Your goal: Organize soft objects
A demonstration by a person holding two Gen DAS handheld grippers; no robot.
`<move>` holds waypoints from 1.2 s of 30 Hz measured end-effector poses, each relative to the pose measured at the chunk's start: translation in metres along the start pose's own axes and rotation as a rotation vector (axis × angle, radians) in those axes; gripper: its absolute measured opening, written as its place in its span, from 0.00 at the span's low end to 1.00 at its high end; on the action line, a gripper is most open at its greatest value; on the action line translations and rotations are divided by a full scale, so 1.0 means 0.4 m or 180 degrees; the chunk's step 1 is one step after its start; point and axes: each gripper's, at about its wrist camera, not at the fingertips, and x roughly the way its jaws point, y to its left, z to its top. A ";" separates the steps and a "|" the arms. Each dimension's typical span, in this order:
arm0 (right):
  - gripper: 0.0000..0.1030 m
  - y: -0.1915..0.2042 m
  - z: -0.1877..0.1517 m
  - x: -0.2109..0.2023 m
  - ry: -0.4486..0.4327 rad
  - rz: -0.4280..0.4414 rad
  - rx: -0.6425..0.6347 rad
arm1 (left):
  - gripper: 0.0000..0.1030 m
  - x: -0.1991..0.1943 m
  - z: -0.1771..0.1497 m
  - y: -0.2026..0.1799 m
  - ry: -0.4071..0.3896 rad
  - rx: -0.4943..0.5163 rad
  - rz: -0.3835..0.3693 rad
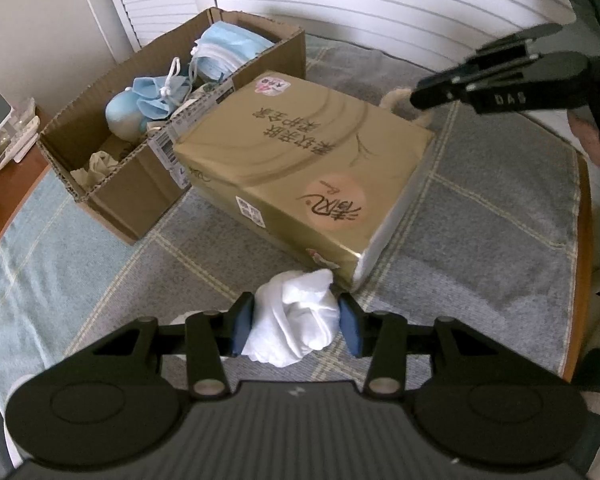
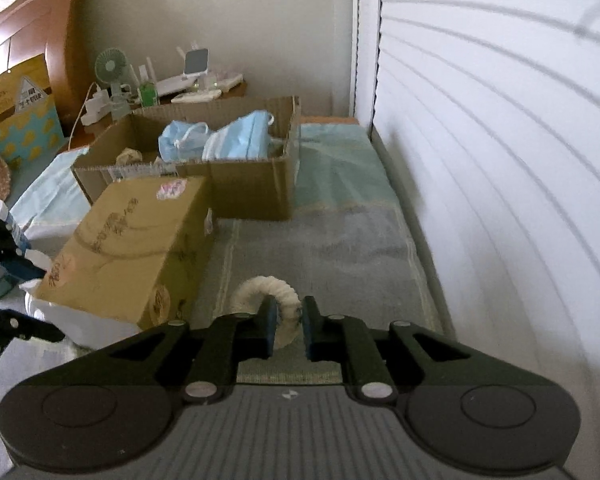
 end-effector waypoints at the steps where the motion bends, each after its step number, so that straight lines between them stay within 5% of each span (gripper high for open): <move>1: 0.20 0.001 -0.005 0.003 0.0019 -0.0029 -0.0004 | 0.44 -0.001 0.000 0.000 -0.0007 -0.0006 -0.0001; 4: 0.36 0.003 -0.015 0.000 0.0023 -0.0045 0.0006 | 0.45 -0.002 -0.002 0.000 -0.0008 -0.0016 0.0004; 7: 0.70 0.013 -0.027 -0.015 -0.0064 0.0032 -0.0035 | 0.47 -0.002 -0.003 0.001 -0.0010 -0.0023 0.0008; 13: 0.72 0.043 -0.056 0.034 0.0021 -0.0063 -0.0259 | 0.57 -0.002 -0.015 -0.002 -0.0038 -0.0074 0.0033; 21: 1.00 0.060 -0.078 0.044 0.0003 -0.0007 -0.0422 | 0.63 -0.002 -0.030 -0.014 -0.0108 -0.0017 0.0131; 31: 1.00 0.058 -0.083 0.045 -0.0030 0.0006 -0.0389 | 0.64 0.005 -0.032 0.000 -0.0222 -0.0116 0.0134; 36: 1.00 0.056 -0.088 0.042 -0.0056 0.0018 -0.0391 | 0.43 -0.004 -0.044 0.006 -0.0276 -0.0266 0.0114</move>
